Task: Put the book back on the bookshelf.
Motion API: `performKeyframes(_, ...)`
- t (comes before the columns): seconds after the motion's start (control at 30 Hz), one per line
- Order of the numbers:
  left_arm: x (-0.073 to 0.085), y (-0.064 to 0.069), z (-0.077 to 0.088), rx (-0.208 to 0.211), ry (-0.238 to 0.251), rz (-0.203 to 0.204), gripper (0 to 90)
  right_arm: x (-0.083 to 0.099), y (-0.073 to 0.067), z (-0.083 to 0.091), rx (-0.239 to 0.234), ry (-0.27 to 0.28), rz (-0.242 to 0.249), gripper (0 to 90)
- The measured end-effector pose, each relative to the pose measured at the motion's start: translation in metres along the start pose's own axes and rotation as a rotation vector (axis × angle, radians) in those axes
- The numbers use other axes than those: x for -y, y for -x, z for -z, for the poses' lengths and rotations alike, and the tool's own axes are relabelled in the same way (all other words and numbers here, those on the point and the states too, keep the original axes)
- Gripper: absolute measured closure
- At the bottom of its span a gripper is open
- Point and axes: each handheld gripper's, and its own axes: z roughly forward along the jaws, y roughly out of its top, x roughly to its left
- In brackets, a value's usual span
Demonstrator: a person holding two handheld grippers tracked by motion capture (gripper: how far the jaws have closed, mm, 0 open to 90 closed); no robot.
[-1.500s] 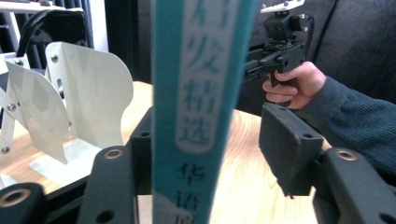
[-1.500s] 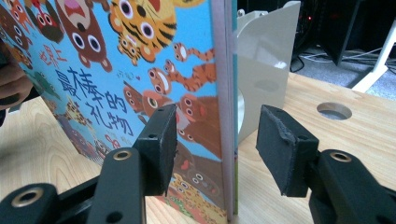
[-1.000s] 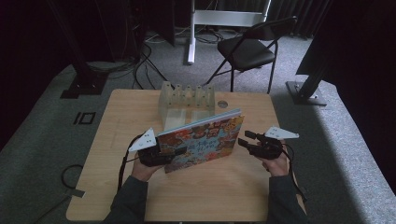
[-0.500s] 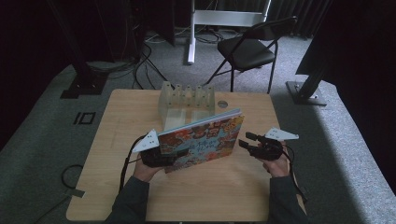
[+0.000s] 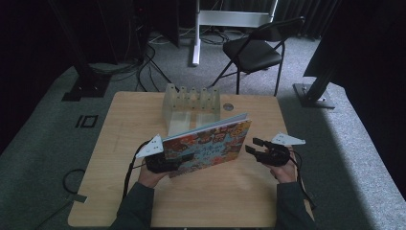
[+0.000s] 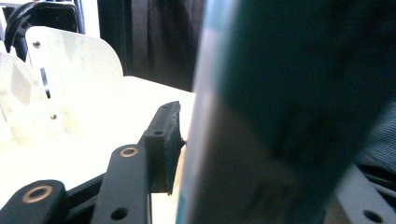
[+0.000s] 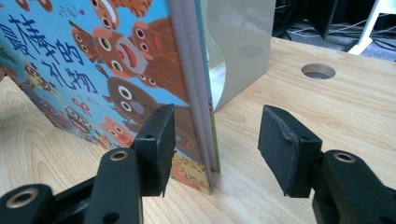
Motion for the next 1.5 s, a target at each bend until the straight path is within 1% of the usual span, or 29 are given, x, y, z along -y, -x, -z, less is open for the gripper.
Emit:
performKeyframes(0.13,0.001,0.002,0.0,-0.005,0.0,-0.019,66.5,0.003,0.001,0.0,0.004,-0.008,-0.007,45.9)
performKeyframes(0.2,0.003,0.002,-0.001,0.014,0.005,-0.02,71.5,0.004,0.002,0.0,0.006,-0.01,-0.01,45.9)
performKeyframes(0.27,0.003,0.004,-0.001,0.025,0.006,-0.028,73.3,0.005,0.003,0.0,0.009,-0.013,-0.011,45.9)
performKeyframes(0.37,0.003,0.005,-0.001,0.026,0.004,-0.039,75.2,0.007,0.004,0.0,0.013,-0.017,-0.015,45.9)
performKeyframes(0.43,0.003,0.007,-0.001,0.013,0.004,-0.048,76.5,0.008,0.004,0.0,0.017,-0.02,-0.016,45.9)
performKeyframes(0.5,0.003,0.01,-0.002,-0.016,0.009,-0.06,78.9,0.01,0.005,0.0,0.02,-0.022,-0.016,45.9)
performKeyframes(0.57,0.003,0.009,-0.002,-0.036,0.012,-0.053,80.2,0.011,0.006,0.0,0.023,-0.024,-0.016,45.9)
performKeyframes(0.6,0.003,0.008,-0.002,-0.036,0.013,-0.048,80.3,0.011,0.006,0.0,0.024,-0.026,-0.018,46.0)
performKeyframes(0.7,0.003,0.009,-0.002,-0.036,0.013,-0.05,80.0,0.013,0.007,0.001,0.026,-0.028,-0.02,45.9)
performKeyframes(0.8,0.003,0.01,-0.002,-0.023,0.014,-0.049,78.9,0.015,0.008,0.001,0.03,-0.032,-0.023,45.9)
performKeyframes(0.9,0.004,0.009,-0.003,-0.008,0.022,-0.044,75.5,0.016,0.009,0.001,0.029,-0.035,-0.031,45.2)
performKeyframes(1.03,0.005,0.009,-0.003,-0.023,0.024,-0.039,71.5,0.017,0.011,0.002,0.031,-0.033,-0.035,45.2)
performKeyframes(1.1,0.005,0.009,-0.003,-0.02,0.025,-0.035,69.4,0.018,0.011,0.002,0.033,-0.034,-0.037,45.1)
performKeyframes(1.2,0.007,0.009,-0.004,-0.024,0.031,-0.029,64.7,0.019,0.011,0.002,0.033,-0.037,-0.04,45.0)
performKeyframes(1.3,0.008,0.009,-0.005,-0.033,0.034,-0.022,62.2,0.02,0.012,0.002,0.033,-0.037,-0.04,45.0)
performKeyframes(1.43,0.011,0.01,-0.005,-0.067,0.031,-0.035,59.3,0.021,0.013,0.003,0.035,-0.037,-0.042,45.0)
performKeyframes(1.5,0.013,0.01,-0.005,-0.058,0.038,-0.034,59.5,0.022,0.013,0.003,0.036,-0.039,-0.045,45.0)
